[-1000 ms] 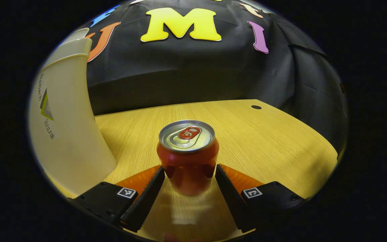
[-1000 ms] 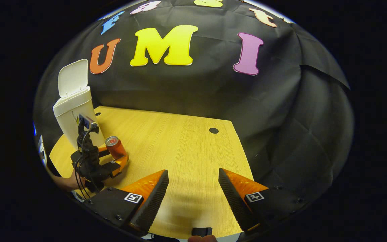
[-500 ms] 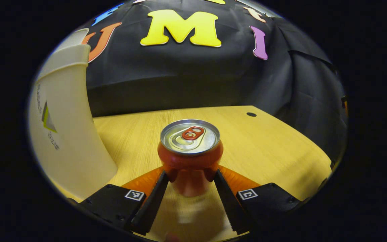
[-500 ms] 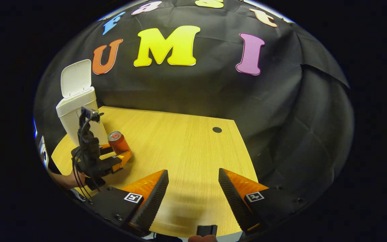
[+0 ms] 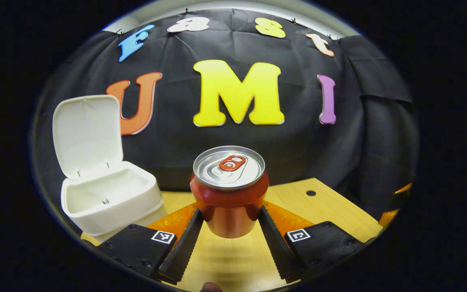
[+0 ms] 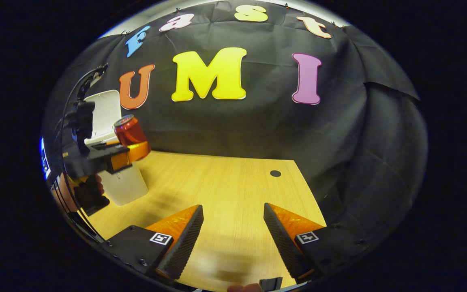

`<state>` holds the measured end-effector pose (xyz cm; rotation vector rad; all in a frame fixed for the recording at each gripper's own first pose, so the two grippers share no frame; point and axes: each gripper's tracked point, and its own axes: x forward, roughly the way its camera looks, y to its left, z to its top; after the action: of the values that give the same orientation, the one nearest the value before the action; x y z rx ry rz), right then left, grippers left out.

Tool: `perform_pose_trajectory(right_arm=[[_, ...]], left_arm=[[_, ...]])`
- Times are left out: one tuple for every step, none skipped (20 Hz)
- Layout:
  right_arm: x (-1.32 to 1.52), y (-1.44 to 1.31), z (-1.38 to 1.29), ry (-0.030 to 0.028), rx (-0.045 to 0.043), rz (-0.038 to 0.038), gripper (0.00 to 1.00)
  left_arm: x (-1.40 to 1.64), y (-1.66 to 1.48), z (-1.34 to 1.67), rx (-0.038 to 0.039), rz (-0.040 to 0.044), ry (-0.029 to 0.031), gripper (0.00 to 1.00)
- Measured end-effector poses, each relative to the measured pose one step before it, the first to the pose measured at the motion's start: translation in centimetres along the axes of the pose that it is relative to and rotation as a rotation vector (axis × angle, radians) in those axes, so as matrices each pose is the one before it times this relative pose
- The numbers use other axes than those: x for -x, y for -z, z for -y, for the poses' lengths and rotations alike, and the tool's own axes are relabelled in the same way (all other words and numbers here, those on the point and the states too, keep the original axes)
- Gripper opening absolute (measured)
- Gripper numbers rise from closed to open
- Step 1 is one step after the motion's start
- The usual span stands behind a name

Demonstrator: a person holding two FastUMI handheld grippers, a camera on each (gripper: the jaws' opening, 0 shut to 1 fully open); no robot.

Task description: Press the lid of the desktop garbage bin to open it, pick up the crumpled paper on the desktop and throw it into the bin, then pick up the pop can on the desktop and drop it into the bin, and finally close the garbage bin lid.

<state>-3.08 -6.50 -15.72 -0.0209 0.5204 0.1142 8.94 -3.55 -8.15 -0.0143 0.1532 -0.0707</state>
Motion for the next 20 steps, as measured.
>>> perform_pose_trajectory(right_arm=[[-0.239, -0.520, -0.522, -0.01065, -0.00786, 0.01185, 0.95], [-0.261, -0.476, -0.457, -0.00929, -0.00605, 0.00891, 0.94], [-0.158, -0.318, -0.459, -0.00718, -0.00436, 0.00587, 0.94], [-0.198, -0.306, -0.377, -0.00531, -0.00119, 0.00350, 0.95], [-0.206, -0.213, -0.301, -0.00514, 0.00100, 0.00164, 0.95], [-0.122, -0.215, -0.437, -0.00697, 0.00247, -0.00286, 0.95], [-0.145, -0.139, -0.565, -0.00883, 0.00330, -0.00331, 0.94], [-0.135, -0.214, -0.445, -0.00908, 0.00479, -0.00085, 0.95], [-0.075, -0.242, -0.501, -0.00829, 0.00775, -0.00067, 0.94], [-0.011, -0.170, -0.508, -0.00802, 0.00904, -0.00123, 0.95], [-0.047, -0.155, -0.483, -0.00969, 0.00970, -0.00125, 0.95], [-0.016, -0.150, -0.365, -0.00622, 0.01146, -0.00053, 0.95], [0.140, -0.106, -0.264, -0.00562, 0.01113, 0.00019, 0.95], [0.077, -0.122, -0.240, -0.00220, 0.01033, 0.00094, 0.95], [0.068, -0.032, -0.110, 0.00019, 0.00813, 0.00062, 0.95], [0.201, -0.006, -0.054, 0.00049, 0.00487, 0.00024, 0.95], [0.133, 0.060, -0.058, 0.00036, 0.00067, -0.00064, 0.95], [0.342, 0.163, 0.036, 0.00104, -0.00043, -0.00176, 0.95], [0.132, 0.180, 0.111, 0.00138, -0.00164, -0.00436, 0.95], [0.046, 0.118, 0.166, 0.00199, -0.00274, -0.00173, 0.95]], left_arm=[[-0.031, -1.627, -1.892, 0.00149, 0.01896, -0.04165, 0.85], [-0.102, -1.300, -2.076, -0.00050, 0.02013, -0.04200, 0.85], [-0.262, -0.858, -2.224, -0.00649, 0.01529, -0.05204, 0.84], [-0.410, -0.497, -2.262, -0.00474, 0.00454, -0.05135, 0.84], [-0.295, -0.054, -1.968, 0.00416, -0.00067, -0.04364, 0.85], [-0.473, 0.016, -2.028, 0.00407, -0.00043, -0.04257, 0.85], [-0.469, 0.098, -1.808, 0.00725, -0.00909, -0.04127, 0.84], [-0.405, 0.327, -1.464, 0.00905, -0.01270, -0.03682, 0.84], [-0.336, 0.544, -1.126, 0.01047, -0.01896, -0.02983, 0.85], [-0.495, 0.908, -0.897, 0.01000, -0.02679, -0.02704, 0.84], [-0.649, 0.940, -0.627, 0.00685, -0.02953, -0.02284, 0.84], [-0.354, 0.887, -0.305, 0.00509, -0.03054, -0.01781, 0.85], [-0.202, 0.741, -0.134, 0.00942, -0.02423, -0.00591, 0.85], [-0.223, 0.427, 0.027, 0.01114, -0.01816, 0.00195, 0.86], [-0.054, 0.226, 0.128, 0.01106, -0.00935, 0.00397, 0.86], [0.093, -0.248, -0.164, 0.00842, -0.00066, -0.00356, 0.86], [0.040, 0.106, 0.021, 0.00203, 0.00242, -0.00172, 0.87], [0.030, 0.015, 0.135, 0.00032, 0.00198, 0.00400, 0.87], [0.061, 0.062, 0.122, 0.00149, 0.00112, 0.00632, 0.87], [0.299, -0.166, -0.002, -0.00091, 0.00667, -0.00575, 0.88]])
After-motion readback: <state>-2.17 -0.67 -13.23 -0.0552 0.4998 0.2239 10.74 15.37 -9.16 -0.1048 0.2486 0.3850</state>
